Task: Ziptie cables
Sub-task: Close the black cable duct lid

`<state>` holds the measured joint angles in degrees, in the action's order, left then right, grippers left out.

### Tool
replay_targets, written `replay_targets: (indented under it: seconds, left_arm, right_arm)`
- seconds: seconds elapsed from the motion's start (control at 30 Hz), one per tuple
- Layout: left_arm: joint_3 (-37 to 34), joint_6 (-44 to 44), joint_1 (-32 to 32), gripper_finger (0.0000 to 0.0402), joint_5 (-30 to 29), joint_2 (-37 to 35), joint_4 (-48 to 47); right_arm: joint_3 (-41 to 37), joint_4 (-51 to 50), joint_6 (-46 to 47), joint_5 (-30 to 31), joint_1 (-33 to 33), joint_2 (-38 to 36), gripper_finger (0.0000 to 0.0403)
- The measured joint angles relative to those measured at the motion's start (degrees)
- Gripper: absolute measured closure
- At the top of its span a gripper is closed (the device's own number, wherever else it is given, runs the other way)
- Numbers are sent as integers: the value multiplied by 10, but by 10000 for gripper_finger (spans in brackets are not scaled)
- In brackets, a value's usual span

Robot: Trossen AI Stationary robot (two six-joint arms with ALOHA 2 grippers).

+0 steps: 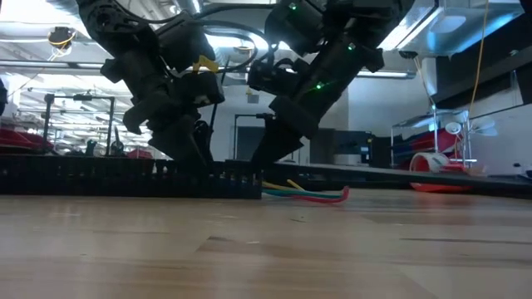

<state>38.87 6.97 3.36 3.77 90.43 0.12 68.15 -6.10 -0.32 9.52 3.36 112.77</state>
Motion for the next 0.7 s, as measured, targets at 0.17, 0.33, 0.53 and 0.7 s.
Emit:
replay_targets:
  seconds: [0.17,0.33,0.53,0.7]
  left_arm:
    - [1,5,0,206,-1,0,-2]
    - [1,10,-11,206,-9,-2,-5]
    - [2,57,-22,205,-13,-4,2]
    - [2,70,-21,205,-8,-4,3]
  right_arm:
    - [11,-16,-2,35,2,1,175]
    - [13,-21,-14,37,1,2,175]
    - [14,-18,-73,0,0,1,175]
    - [14,-13,-117,-9,-1,1,175]
